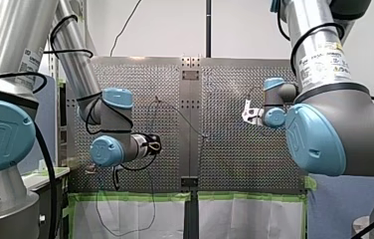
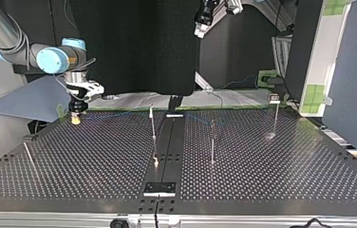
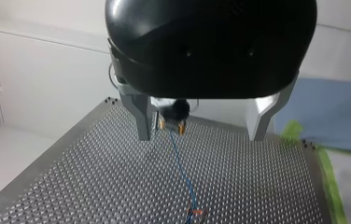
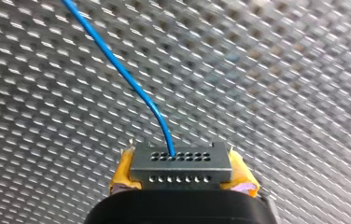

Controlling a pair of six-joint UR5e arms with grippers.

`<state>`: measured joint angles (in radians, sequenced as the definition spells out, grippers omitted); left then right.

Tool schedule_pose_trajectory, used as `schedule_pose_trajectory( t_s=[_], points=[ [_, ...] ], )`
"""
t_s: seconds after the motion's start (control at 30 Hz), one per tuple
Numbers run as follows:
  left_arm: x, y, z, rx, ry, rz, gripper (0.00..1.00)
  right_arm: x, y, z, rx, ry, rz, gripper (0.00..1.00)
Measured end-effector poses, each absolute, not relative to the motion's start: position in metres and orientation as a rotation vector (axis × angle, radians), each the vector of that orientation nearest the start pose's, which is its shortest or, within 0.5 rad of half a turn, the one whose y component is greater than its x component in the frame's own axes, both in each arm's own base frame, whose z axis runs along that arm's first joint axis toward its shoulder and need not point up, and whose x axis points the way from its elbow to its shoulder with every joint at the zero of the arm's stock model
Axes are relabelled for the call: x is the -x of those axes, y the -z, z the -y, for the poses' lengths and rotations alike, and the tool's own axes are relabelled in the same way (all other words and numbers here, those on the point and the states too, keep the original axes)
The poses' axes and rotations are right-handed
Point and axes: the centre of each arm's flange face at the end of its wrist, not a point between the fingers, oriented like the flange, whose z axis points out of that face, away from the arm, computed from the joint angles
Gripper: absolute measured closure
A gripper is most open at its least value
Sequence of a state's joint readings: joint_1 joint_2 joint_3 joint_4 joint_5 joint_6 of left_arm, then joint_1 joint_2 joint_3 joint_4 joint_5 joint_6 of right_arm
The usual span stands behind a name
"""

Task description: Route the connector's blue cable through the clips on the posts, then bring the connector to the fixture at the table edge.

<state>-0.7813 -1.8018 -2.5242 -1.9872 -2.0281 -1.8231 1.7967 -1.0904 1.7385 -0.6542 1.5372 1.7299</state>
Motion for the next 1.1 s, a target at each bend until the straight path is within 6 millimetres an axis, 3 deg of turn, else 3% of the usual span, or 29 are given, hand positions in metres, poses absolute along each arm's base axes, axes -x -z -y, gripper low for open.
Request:
schedule_pose_trajectory(
  t_s=[0.4,1.1],
  points=[
    [-0.179,-0.119,0.29,-0.009,0.338,-1.603,0.0,-0.231,-0.269,0.577,-1.226,-1.47,1.19,1.0],
    [-0.192,-0.126,0.299,-0.027,0.277,-1.617,0.0,-0.148,-0.275,0.602,-1.299,-1.344,1.207,1.0]
  ],
)
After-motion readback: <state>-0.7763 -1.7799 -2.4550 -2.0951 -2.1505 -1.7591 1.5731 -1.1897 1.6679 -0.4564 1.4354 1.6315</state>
